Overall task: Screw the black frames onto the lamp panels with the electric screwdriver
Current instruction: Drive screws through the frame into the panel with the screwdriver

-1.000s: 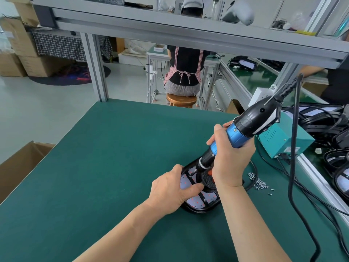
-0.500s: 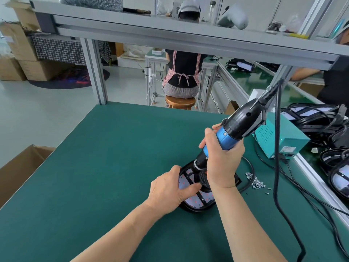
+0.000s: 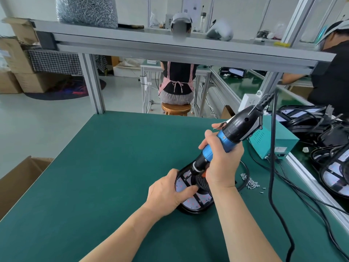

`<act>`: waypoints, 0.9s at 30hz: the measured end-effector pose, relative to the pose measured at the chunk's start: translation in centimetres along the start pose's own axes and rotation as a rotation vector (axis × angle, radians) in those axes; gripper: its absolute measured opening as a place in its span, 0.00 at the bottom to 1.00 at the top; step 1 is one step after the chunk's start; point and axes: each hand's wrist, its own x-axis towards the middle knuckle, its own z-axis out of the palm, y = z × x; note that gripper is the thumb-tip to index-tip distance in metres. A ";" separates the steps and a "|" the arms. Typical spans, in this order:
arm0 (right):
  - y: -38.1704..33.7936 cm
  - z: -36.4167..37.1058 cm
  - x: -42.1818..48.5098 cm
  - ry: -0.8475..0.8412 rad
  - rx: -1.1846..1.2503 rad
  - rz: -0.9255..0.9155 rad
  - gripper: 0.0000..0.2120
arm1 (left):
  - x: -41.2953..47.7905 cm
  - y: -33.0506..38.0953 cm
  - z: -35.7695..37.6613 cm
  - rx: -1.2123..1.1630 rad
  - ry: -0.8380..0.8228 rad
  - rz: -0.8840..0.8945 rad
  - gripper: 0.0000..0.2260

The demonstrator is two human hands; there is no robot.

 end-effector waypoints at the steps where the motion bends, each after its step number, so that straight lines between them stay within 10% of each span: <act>1: -0.3 0.1 0.2 -0.010 0.003 -0.020 0.07 | 0.0 0.0 0.0 -0.004 0.000 0.000 0.35; 17: -3.8 -10.0 4.0 0.497 0.237 0.261 0.08 | -0.2 0.2 -0.2 -0.033 0.000 -0.022 0.30; 27: -2.0 -21.5 3.2 0.761 -0.014 0.457 0.13 | -0.3 -0.1 -0.1 -0.047 0.027 -0.026 0.20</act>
